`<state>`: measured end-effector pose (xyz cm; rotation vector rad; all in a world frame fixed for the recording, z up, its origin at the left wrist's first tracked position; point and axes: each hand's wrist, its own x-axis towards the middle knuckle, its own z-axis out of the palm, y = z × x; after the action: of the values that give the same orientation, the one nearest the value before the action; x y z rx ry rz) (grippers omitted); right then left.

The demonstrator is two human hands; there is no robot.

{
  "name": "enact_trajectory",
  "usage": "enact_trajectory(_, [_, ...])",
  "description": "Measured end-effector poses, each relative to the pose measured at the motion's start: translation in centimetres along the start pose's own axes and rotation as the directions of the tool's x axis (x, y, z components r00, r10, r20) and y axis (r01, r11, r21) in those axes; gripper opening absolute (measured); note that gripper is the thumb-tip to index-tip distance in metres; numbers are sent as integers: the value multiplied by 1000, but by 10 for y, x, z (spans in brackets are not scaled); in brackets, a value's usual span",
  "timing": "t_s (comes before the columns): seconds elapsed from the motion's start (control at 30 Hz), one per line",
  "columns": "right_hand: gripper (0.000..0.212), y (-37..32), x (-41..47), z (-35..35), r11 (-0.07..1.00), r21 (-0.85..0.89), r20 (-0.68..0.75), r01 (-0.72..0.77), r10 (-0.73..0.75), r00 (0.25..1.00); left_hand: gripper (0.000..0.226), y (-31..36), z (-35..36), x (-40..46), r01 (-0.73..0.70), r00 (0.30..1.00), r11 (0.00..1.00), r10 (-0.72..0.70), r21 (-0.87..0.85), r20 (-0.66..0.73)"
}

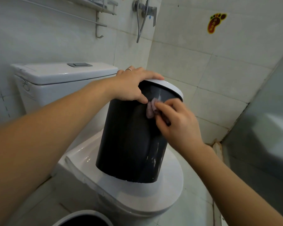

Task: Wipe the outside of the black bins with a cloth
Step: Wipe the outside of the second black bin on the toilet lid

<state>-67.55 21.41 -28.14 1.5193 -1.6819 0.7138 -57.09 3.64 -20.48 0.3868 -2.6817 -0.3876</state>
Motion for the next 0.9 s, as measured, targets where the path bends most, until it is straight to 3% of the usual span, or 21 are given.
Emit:
enact_trajectory(0.1, [23,-4,-16,-1,999,-15,32,41,-41,999,78,-1,0,0,0,1000,1000,0,-5,-4])
enact_trajectory(0.3, [24,4,22,-1,991,33,-85,-131,133,987,78,6,2,0,-30,999,1000,30,1,11])
enact_trajectory(0.47, [24,12,30,-3,999,-7,-42,-40,40,998,79,5,0,-1,-23,1000,1000,23,-10,10])
enact_trajectory(0.77, [23,22,16,-5,998,-9,-48,-67,66,997,78,8,1,1,-11,1000,998,11,-63,7])
enact_trajectory(0.9, [19,16,-6,-5,998,28,49,65,-66,997,78,4,0,1,16,1000,997,-17,-76,-8])
